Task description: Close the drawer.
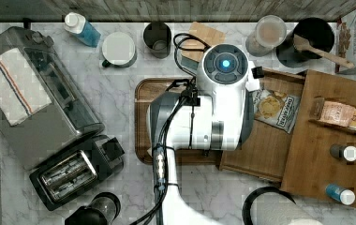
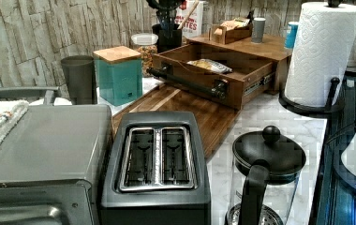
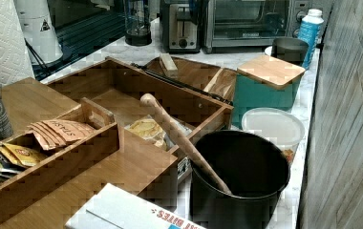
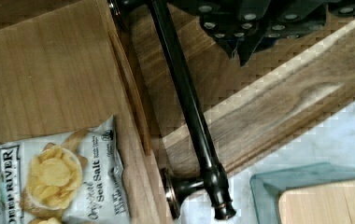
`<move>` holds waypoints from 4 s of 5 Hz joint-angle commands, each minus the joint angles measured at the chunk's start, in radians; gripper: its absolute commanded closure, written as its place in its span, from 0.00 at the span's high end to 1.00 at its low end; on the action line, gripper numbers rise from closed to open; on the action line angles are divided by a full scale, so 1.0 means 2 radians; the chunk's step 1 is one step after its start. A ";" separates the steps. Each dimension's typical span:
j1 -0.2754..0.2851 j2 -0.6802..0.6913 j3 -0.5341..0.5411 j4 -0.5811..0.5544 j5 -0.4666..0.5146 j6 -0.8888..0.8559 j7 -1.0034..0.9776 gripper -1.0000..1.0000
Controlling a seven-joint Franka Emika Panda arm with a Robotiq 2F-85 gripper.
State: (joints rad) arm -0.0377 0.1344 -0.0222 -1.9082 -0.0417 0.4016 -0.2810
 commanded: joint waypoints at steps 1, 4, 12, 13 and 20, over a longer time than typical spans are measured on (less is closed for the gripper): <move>0.036 0.037 0.022 0.008 -0.043 0.096 -0.006 0.00; 0.039 0.117 -0.007 0.046 -0.056 0.083 0.001 0.00; -0.071 0.088 -0.042 -0.058 -0.036 0.155 -0.189 0.00; -0.094 0.081 -0.056 -0.079 -0.045 0.185 -0.216 0.00; -0.143 0.068 -0.176 -0.047 -0.094 0.190 -0.308 0.00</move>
State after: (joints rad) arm -0.1616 0.3445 -0.2418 -2.0723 -0.2112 0.8267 -0.8154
